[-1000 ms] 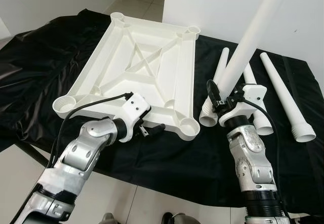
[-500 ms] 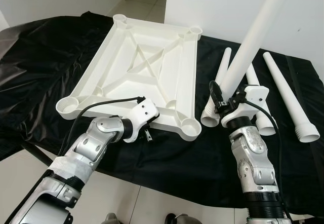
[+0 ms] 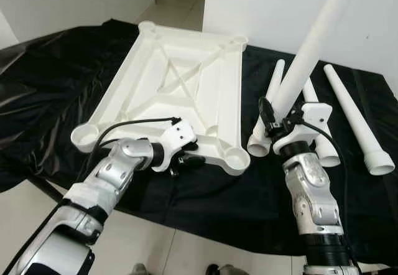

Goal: Building children table

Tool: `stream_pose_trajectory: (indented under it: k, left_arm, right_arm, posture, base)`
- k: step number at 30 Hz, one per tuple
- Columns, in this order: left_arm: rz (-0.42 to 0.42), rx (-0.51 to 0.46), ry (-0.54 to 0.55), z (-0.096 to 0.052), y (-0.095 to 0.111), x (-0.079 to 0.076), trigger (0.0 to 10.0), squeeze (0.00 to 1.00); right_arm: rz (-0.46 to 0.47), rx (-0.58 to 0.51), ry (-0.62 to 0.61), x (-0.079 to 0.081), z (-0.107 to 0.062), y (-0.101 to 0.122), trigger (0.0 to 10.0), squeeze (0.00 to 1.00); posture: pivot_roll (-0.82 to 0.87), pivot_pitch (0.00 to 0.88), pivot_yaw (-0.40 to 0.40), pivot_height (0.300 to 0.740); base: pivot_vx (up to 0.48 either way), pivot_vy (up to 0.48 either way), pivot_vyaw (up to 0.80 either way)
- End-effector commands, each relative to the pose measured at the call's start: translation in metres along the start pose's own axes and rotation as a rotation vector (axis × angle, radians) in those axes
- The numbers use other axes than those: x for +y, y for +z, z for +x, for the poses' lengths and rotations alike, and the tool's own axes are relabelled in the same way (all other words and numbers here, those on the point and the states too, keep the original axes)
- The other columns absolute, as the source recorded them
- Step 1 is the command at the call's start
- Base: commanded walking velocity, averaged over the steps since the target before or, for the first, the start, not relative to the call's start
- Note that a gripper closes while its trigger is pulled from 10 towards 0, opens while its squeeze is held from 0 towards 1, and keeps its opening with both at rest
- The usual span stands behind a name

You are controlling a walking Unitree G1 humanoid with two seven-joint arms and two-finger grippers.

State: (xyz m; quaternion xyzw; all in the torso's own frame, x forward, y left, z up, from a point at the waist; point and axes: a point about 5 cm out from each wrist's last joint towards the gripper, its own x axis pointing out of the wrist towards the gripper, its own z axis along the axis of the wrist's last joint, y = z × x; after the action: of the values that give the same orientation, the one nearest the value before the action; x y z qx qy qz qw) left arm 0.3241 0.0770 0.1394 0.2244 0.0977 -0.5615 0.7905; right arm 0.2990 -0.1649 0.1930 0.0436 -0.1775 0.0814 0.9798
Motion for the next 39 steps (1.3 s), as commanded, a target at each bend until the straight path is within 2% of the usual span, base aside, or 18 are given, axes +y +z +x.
stream_pose_trajectory:
  k: [1,4,10,11,12,17,18,19,20,21,27,28,31,32,33,34,35,39]
  left_arm:
    - [-0.005,0.043,-0.004,0.0,-0.01,-0.001,10.0,0.0]
    - [0.004,0.091,-0.008,0.004,-0.014,-0.002,10.0,0.0]
    - [0.012,0.118,-0.006,0.008,-0.019,0.0,10.0,0.0]
    - [0.007,0.112,0.012,0.008,-0.018,0.002,3.5,0.0]
    - [0.002,0.111,0.035,0.009,-0.018,0.004,0.0,0.0]
    - [-0.007,0.128,0.129,0.01,-0.019,0.015,0.0,0.0]
    - [-0.006,0.134,0.148,0.009,-0.02,0.017,7.4,0.0]
    - [-0.002,0.137,0.156,0.009,-0.02,0.019,5.1,0.0]
    - [-0.002,0.137,0.156,0.009,-0.02,0.019,5.1,0.0]
    - [-0.004,0.137,0.167,0.008,-0.02,0.02,10.0,0.0]
    - [-0.001,0.107,0.191,0.006,-0.017,0.024,10.0,0.0]
    - [-0.02,0.044,0.211,0.003,-0.01,0.026,10.0,0.0]
    - [-0.026,0.022,0.214,0.002,-0.006,0.027,10.0,0.0]
    - [-0.055,-0.002,0.223,0.001,-0.004,0.028,10.0,0.0]
    - [-0.073,-0.035,0.234,-0.001,-0.001,0.029,10.0,0.95]
    - [-0.073,-0.046,0.246,-0.002,0.001,0.03,10.0,1.0]
    - [-0.063,-0.055,0.262,-0.005,0.003,0.031,10.0,0.0]
    - [-0.067,-0.089,0.286,-0.012,0.01,0.033,10.0,0.0]
  right_arm:
    - [-0.019,-0.029,-0.015,-0.005,0.001,0.005,10.0,0.0]
    - [-0.025,-0.033,-0.018,-0.006,0.002,0.006,10.0,0.0]
    - [-0.032,-0.037,-0.022,-0.007,0.002,0.006,10.0,0.0]
    - [-0.033,-0.039,-0.025,-0.008,0.002,0.007,10.0,0.0]
    - [-0.034,-0.04,-0.027,-0.008,0.002,0.007,10.0,0.0]
    - [-0.034,-0.041,-0.031,-0.008,0.001,0.007,10.0,0.0]
    - [-0.033,-0.04,-0.03,-0.008,0.002,0.007,10.0,0.0]
    - [-0.032,-0.039,-0.03,-0.008,0.002,0.006,10.0,0.0]
    - [-0.032,-0.039,-0.03,-0.008,0.002,0.006,10.0,0.0]
    - [-0.033,-0.034,-0.023,-0.008,0.002,0.006,10.0,0.0]
    - [-0.024,-0.009,0.007,-0.005,0.004,0.004,10.0,0.0]
    - [-0.031,0.013,0.063,0.001,0.005,0.0,10.0,0.0]
    - [-0.028,0.02,0.083,0.003,0.005,-0.001,10.0,0.0]
    - [-0.025,0.026,0.101,0.006,0.005,-0.002,10.0,0.0]
    - [-0.024,0.033,0.119,0.008,0.006,-0.003,10.0,0.0]
    - [-0.023,0.036,0.129,0.009,0.006,-0.004,10.0,0.0]
    - [-0.025,0.039,0.148,0.012,0.007,-0.004,10.0,0.0]
    - [-0.036,0.036,0.172,0.015,0.01,-0.004,10.0,0.0]
  posture:
    - [0.0,0.055,0.008,0.74]
    - [-0.01,0.048,0.014,0.74]
    - [-0.01,0.045,0.022,0.74]
    - [-0.01,0.042,0.023,0.74]
    - [-0.01,0.041,0.024,0.74]
    - [-0.01,0.04,0.024,0.74]
    - [-0.01,0.039,0.024,0.74]
    - [-0.01,0.039,0.024,0.74]
    - [-0.01,0.039,0.024,0.74]
    - [-0.01,0.042,0.021,0.74]
    - [-0.02,0.055,0.008,0.74]
    - [-0.01,0.067,-0.004,0.74]
    - [-0.01,0.069,-0.006,0.74]
    - [-0.01,0.072,-0.009,0.74]
    - [0.0,0.073,-0.013,0.74]
    - [0.0,0.074,-0.016,0.74]
    - [0.01,0.075,-0.025,0.74]
    - [0.02,0.077,-0.03,0.74]
  base:
    - [0.0,0.0,0.0]
    - [0.0,0.0,0.0]
    - [0.0,0.0,0.0]
    - [0.0,0.0,0.0]
    - [0.0,0.0,0.0]
    - [0.0,0.0,0.0]
    - [0.0,0.0,0.0]
    - [0.0,0.0,0.0]
    - [0.0,0.0,0.0]
    - [0.0,0.0,0.0]
    - [0.0,0.0,0.0]
    - [0.0,0.0,0.0]
    - [0.0,0.0,0.0]
    - [0.0,0.0,0.0]
    - [0.0,0.0,0.0]
    - [0.0,0.0,0.0]
    - [0.0,0.0,0.0]
    - [0.0,0.0,0.0]
